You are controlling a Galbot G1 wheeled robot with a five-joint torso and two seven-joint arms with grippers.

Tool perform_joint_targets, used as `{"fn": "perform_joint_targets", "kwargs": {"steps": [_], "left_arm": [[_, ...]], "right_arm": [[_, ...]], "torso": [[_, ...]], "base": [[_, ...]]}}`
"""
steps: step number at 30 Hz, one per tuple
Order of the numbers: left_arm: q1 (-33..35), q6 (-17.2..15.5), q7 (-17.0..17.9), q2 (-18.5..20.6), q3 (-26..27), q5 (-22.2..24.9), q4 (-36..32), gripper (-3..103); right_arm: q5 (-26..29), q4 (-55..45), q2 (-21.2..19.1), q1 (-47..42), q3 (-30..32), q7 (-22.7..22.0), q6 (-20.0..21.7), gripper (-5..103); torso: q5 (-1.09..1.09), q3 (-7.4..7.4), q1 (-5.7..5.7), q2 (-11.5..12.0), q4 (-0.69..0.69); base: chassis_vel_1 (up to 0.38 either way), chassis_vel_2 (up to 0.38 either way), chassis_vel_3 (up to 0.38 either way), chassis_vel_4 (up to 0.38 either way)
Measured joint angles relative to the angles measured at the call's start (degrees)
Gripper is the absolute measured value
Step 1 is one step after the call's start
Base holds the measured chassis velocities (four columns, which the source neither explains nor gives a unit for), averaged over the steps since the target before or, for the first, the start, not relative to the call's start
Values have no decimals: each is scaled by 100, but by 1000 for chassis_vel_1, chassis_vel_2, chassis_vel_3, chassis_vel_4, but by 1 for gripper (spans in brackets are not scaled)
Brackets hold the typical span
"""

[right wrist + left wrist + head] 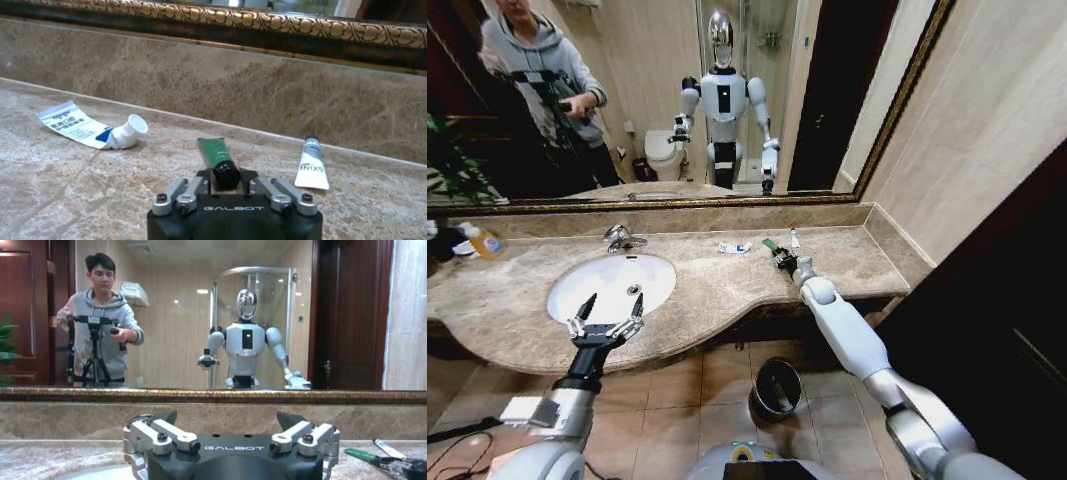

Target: Pick up the trash from the sink and place it in the trash bin.

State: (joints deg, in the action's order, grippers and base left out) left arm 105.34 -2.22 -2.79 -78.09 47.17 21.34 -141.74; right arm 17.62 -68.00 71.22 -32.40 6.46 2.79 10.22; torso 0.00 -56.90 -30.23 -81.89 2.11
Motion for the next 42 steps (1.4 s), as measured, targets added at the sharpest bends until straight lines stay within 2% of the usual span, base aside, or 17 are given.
{"fn": "perform_joint_targets", "kwargs": {"steps": [2, 4, 14, 18, 21, 22, 25, 30, 37, 41, 42], "left_arm": [[0, 0, 0, 0, 0, 0, 0, 100], [0, 0, 0, 0, 0, 0, 0, 100], [0, 0, 0, 0, 0, 0, 0, 100], [0, 0, 0, 0, 0, 0, 0, 100], [0, 0, 0, 0, 0, 0, 0, 100], [0, 0, 0, 0, 0, 0, 0, 100], [0, 0, 0, 0, 0, 0, 0, 100], [0, 0, 0, 0, 0, 0, 0, 100], [0, 0, 1, 0, 1, 0, 0, 100], [0, 0, 0, 0, 0, 0, 0, 100], [0, 0, 0, 0, 0, 0, 0, 100]], "right_arm": [[23, -17, -7, -23, 2, 29, -24, 22], [30, -40, -16, -41, 5, 43, -31, 20], [222, -644, -253, -361, 237, 51, -9, 20], [458, -1354, -570, -817, 441, 15, 27, 20], [530, -2299, -1061, -1766, 816, 11, -227, 20], [530, -2299, -1061, -1766, 816, 11, -227, 20], [598, -3031, -1315, -2578, 1263, -5, -316, 20], [604, -3750, -1368, -3438, 1722, -22, -515, 20], [781, -4063, -1269, -4247, 1926, -82, -729, 20], [606, -4421, -1009, -5300, 2156, -103, -1108, 20], [606, -4421, -1009, -5300, 2156, -103, -1108, 20]], "torso": [[0, 0, 0, 0, 0], [0, 0, 0, 0, 0], [1, 0, 0, 0, 1], [1, 0, 0, 0, 1], [2, 0, 0, 0, 0], [2, 0, 0, 0, 0], [1, 1, 0, 0, -3], [-1, 1, 1, 0, 0], [1, 1, 0, 0, 2], [0, 1, 1, 0, -1], [0, 1, 1, 0, -1]], "base": [[0, 0, 0, 0], [0, 0, 0, 0], [0, 0, 0, 0], [0, 0, 0, 0], [0, 0, 0, 0], [0, 0, 0, 0], [0, 0, 0, 0], [0, 0, 0, 0], [0, 0, 0, 0], [0, 0, 0, 0], [0, 0, 0, 0]]}}
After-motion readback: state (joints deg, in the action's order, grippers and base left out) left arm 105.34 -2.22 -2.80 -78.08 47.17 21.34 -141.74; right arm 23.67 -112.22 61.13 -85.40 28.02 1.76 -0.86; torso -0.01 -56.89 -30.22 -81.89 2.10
